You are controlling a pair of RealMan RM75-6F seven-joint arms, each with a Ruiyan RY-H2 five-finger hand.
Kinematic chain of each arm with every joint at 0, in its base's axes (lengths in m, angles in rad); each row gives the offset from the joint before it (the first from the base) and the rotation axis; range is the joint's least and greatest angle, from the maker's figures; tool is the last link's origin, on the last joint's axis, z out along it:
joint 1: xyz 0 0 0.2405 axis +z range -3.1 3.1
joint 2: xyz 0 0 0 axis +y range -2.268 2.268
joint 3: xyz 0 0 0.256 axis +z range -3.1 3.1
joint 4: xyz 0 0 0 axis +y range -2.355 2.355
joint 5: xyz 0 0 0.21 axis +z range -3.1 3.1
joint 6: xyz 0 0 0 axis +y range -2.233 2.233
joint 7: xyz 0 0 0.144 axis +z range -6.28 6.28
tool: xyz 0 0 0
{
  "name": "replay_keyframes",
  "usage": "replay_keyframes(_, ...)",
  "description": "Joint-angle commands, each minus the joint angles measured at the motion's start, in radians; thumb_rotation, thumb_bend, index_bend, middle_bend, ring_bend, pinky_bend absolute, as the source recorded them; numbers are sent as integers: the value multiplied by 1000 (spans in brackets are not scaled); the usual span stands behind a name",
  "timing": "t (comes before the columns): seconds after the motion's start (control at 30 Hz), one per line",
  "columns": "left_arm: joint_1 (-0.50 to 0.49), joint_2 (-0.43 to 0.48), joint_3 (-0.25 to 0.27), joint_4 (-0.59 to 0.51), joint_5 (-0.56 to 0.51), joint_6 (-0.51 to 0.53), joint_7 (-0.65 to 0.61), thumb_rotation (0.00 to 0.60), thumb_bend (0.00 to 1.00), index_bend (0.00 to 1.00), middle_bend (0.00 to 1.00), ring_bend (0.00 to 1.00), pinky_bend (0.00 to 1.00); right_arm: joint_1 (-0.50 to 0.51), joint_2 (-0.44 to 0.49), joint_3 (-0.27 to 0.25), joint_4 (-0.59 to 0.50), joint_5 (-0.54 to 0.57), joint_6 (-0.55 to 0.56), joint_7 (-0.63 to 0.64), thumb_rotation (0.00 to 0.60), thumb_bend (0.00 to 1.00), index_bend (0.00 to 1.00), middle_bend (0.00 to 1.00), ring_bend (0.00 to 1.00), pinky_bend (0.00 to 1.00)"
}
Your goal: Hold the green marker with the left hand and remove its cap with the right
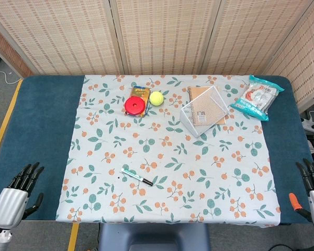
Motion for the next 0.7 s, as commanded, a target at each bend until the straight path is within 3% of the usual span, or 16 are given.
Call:
replay_keyframes(0.03, -7, -27, 3, 6, 42, -12, 14, 600, 460, 51, 7, 51, 270, 3, -4, -2, -1, -5, -16, -6, 600, 272, 0, 0, 0, 0)
replay_keyframes(0.17, -62, -80, 8, -1, 125, -97, 97, 600, 461, 78, 62, 329, 506, 8, -16, -4, 2, -11, -36, -23, 600, 271, 0, 0, 0, 0)
replay_keyframes(0.27, -72, -88, 6, -2, 130, -113, 106, 600, 462, 101, 102, 477, 632, 8, -17, -3, 1, -10, -38, -24, 600, 271, 0, 0, 0, 0)
replay_keyframes(0.33, -126, -117, -4, -16, 151, -201, 146, 600, 467, 149, 160, 593, 742, 12, -22, 0, 2, -9, -46, -31, 600, 271, 0, 0, 0, 0)
replay_keyframes(0.37, -211, -168, -50, -11, 150, -329, 221, 600, 469, 168, 181, 618, 766, 20, -29, 1, 0, -10, -61, -36, 600, 271, 0, 0, 0, 0)
replay_keyframes(0.47, -278, -230, -108, 4, 81, -463, 308, 600, 469, 187, 203, 652, 779, 26, -36, 1, 2, -9, -79, -45, 600, 271, 0, 0, 0, 0)
replay_keyframes(0.7, -358, -322, -157, 57, -19, -613, 398, 600, 459, 180, 132, 709, 802, 32, -36, -1, 2, 8, -115, -41, 600, 271, 0, 0, 0, 0)
